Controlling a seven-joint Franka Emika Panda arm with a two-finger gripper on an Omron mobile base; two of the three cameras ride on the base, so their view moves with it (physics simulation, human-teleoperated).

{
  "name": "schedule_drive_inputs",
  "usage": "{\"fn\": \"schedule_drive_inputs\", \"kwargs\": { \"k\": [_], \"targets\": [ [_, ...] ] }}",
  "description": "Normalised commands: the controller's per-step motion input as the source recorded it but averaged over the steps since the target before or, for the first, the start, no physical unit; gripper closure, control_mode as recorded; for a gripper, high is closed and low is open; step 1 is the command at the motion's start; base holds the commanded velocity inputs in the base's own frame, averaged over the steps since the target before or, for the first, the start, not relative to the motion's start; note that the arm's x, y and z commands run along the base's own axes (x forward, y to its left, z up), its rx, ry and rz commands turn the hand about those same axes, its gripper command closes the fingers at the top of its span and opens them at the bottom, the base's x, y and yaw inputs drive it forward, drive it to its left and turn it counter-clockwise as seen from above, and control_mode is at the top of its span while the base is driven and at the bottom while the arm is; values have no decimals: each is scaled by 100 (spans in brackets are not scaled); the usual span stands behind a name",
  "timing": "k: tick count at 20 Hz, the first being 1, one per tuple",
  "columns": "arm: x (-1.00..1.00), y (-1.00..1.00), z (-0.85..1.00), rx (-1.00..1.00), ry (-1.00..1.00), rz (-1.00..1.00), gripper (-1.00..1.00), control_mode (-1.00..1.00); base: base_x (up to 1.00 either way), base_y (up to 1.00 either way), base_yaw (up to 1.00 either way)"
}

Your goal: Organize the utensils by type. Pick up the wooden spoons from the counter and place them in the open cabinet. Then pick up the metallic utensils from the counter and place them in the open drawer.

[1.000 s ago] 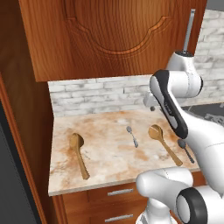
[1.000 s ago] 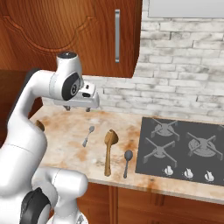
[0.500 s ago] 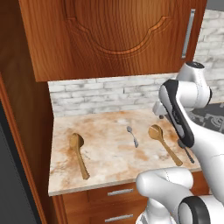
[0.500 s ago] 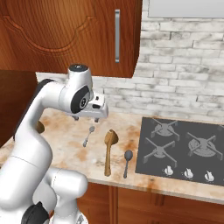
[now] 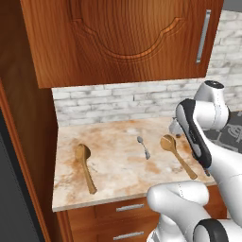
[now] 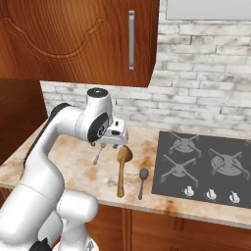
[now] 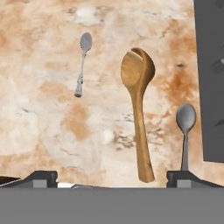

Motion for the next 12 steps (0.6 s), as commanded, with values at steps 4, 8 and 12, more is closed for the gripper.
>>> {"fn": "schedule_drive_inputs", "kwargs": {
  "k": [4, 8, 12],
  "targets": [
    [11, -12, -66, 0, 0, 0, -100, -100, 0, 0, 0],
    [12, 0, -63, 0, 0, 1, -100, -100, 0, 0, 0],
    [33, -14, -50, 0, -1, 9, -100, -100, 0, 0, 0]
  ]
}}
